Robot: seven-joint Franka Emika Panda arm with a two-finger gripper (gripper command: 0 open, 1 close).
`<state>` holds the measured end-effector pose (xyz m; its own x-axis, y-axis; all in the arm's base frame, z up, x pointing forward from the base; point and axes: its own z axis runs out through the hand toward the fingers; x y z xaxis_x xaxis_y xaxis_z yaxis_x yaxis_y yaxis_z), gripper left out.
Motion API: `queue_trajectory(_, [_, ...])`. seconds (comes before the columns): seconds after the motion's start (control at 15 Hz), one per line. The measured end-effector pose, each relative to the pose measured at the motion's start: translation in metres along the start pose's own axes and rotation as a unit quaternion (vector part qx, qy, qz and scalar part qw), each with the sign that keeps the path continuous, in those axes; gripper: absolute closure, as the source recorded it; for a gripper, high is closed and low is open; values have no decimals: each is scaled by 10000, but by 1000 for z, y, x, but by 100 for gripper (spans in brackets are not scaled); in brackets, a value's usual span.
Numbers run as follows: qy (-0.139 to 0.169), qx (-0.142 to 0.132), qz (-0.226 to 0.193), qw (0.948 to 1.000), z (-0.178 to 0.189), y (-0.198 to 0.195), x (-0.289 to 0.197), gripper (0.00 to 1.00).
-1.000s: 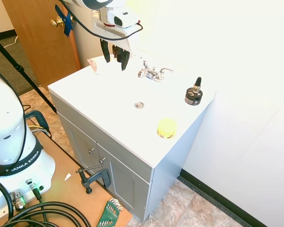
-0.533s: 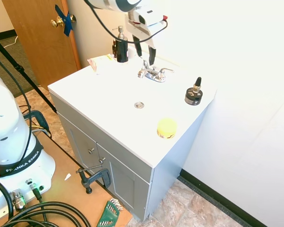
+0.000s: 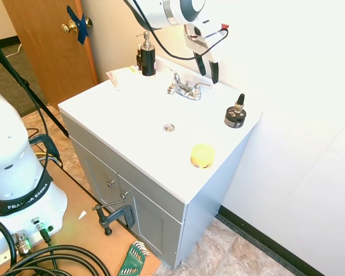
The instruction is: Turn on the cold water
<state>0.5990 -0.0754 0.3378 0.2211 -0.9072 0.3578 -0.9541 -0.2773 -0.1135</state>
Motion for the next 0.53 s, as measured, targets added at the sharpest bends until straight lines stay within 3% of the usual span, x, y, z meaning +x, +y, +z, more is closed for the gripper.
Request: queue_trajectory(0.53, [111, -172, 22, 9998, 37, 0, 2, 0])
